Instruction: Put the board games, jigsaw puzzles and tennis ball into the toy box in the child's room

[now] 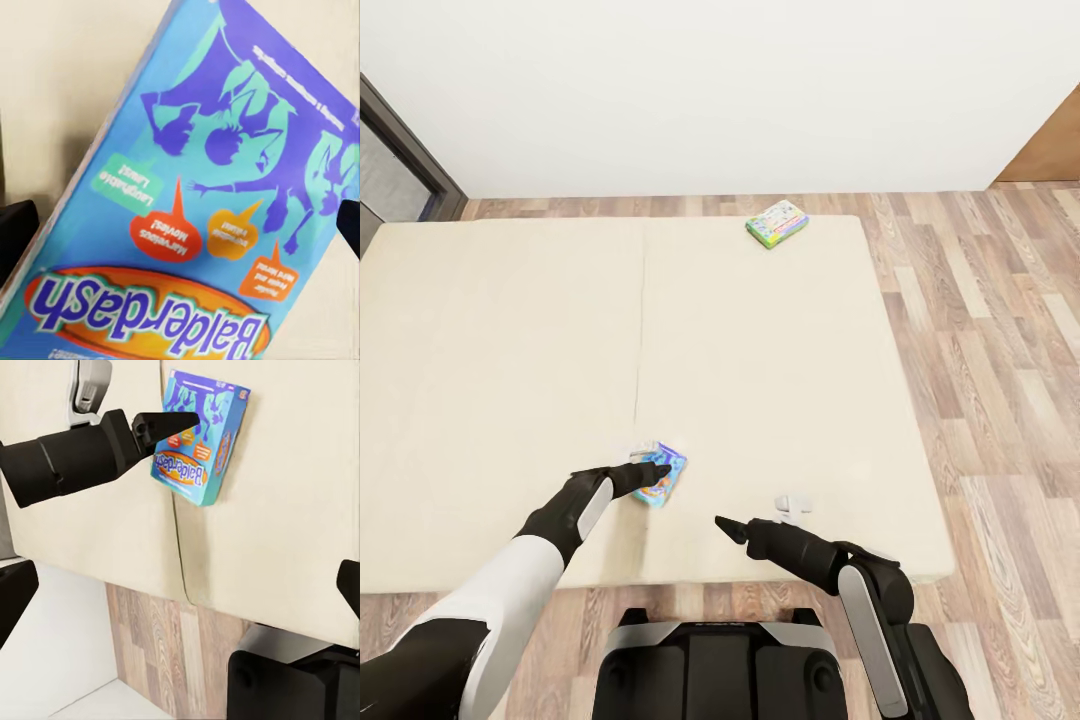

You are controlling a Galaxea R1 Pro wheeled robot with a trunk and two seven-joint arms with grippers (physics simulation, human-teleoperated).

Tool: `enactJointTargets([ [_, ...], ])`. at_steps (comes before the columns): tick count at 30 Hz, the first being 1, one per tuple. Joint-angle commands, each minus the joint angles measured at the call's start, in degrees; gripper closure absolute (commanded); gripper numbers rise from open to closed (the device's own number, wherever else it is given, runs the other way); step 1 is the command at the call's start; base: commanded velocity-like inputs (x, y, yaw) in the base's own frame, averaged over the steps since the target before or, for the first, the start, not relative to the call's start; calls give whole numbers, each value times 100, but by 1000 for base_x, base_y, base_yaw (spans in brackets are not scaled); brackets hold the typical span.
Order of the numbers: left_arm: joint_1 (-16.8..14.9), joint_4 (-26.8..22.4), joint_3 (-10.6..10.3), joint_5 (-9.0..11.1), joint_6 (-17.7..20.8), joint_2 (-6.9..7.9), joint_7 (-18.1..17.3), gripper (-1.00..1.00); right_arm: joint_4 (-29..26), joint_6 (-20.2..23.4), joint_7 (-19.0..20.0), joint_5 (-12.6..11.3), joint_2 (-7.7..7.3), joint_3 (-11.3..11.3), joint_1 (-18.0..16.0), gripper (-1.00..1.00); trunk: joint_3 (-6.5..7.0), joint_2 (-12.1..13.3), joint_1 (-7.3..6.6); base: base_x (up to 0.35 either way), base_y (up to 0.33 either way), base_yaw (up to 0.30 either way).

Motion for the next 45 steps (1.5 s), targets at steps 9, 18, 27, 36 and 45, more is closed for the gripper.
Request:
enactJointTargets([
  [9,0,-14,-15,41,34,-6,9,-100,-4,26,31,17,2,-7,-4,-100,-4,-6,2,0,-94,0],
  [18,0,-17,-15,41,34,-12,9,-100,-10,26,34,17,2,-10,-5,-100,-4,-6,2,0,-149,0],
  [27,0,-17,-15,41,32,-23,9,-100,-10,26,34,17,2,-6,-5,-100,-4,-6,2,0,-37,0],
  [36,0,-17,-15,41,34,-23,9,-100,-11,26,34,17,2,-7,-5,-100,-4,-6,2,0,-74,0],
  [45,0,-17,-15,41,32,-23,9,-100,-11,26,35,17,2,-9,-4,-100,-4,-6,2,0,-77,0],
])
